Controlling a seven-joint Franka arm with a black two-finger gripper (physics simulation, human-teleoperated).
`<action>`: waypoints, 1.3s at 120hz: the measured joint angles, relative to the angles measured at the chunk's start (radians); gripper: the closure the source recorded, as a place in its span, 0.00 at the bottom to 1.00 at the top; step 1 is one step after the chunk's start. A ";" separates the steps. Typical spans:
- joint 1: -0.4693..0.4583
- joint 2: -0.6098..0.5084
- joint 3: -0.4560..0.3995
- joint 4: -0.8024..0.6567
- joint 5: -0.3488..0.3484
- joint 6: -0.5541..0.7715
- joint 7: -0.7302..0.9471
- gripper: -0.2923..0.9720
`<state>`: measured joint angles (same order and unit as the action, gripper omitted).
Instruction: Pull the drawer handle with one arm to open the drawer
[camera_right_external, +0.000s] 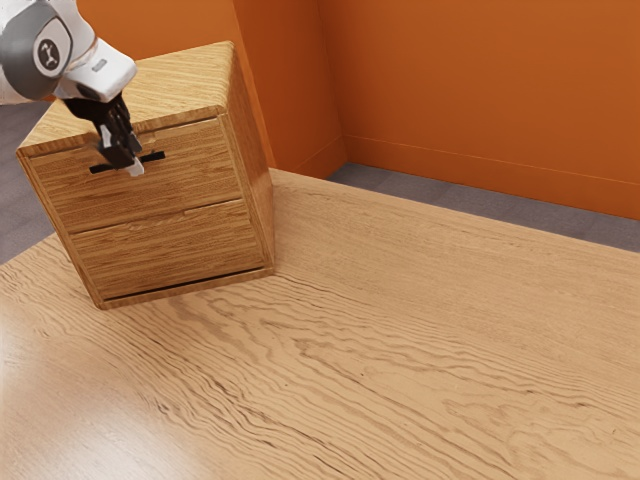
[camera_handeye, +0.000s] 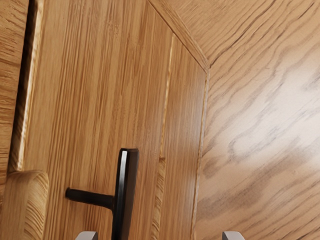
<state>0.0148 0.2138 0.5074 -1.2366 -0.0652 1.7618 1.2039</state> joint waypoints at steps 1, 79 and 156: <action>0.000 0.002 0.000 0.000 0.000 0.001 0.000 0.56; 0.008 0.022 0.009 0.012 0.044 -0.009 -0.014 0.57; 0.004 0.013 0.018 0.009 0.050 -0.014 -0.016 0.75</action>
<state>0.0188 0.2266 0.5255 -1.2271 -0.0150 1.7483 1.1875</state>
